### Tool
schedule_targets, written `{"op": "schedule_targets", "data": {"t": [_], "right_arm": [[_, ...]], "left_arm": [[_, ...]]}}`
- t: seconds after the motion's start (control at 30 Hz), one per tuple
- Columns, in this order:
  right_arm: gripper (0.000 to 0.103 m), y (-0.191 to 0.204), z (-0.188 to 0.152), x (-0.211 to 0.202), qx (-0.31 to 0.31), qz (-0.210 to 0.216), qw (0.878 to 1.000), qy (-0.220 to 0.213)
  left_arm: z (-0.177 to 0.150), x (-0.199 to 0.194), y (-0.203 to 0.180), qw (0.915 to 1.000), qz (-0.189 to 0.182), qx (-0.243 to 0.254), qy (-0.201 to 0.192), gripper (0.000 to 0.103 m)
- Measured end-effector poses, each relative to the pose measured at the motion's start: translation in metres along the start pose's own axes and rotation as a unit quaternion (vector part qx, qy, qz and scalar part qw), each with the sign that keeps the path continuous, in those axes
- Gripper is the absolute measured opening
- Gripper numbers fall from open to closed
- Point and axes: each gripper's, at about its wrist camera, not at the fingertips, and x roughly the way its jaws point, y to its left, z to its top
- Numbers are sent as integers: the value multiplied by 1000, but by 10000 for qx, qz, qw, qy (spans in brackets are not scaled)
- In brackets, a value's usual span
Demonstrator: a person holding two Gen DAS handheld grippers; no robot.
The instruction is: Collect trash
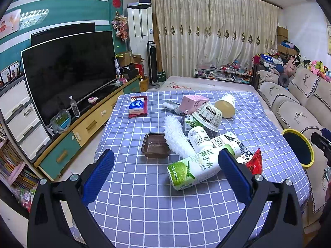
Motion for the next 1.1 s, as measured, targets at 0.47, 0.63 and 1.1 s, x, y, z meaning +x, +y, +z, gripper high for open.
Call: {"op": "schedule_targets", "data": {"t": [0.47, 0.63, 1.1], "right_arm": [[97, -2, -2, 5, 8, -67, 10000, 70], [97, -3, 2, 11, -19, -85, 9999, 87], [97, 31, 49, 124, -573, 367, 9967, 444]], "left_arm": [[1, 4, 0, 10000, -37, 19, 20, 99], [10, 13, 4, 10000, -60, 14, -22, 99], [71, 113, 38, 9996, 110, -249, 19, 99]]}}
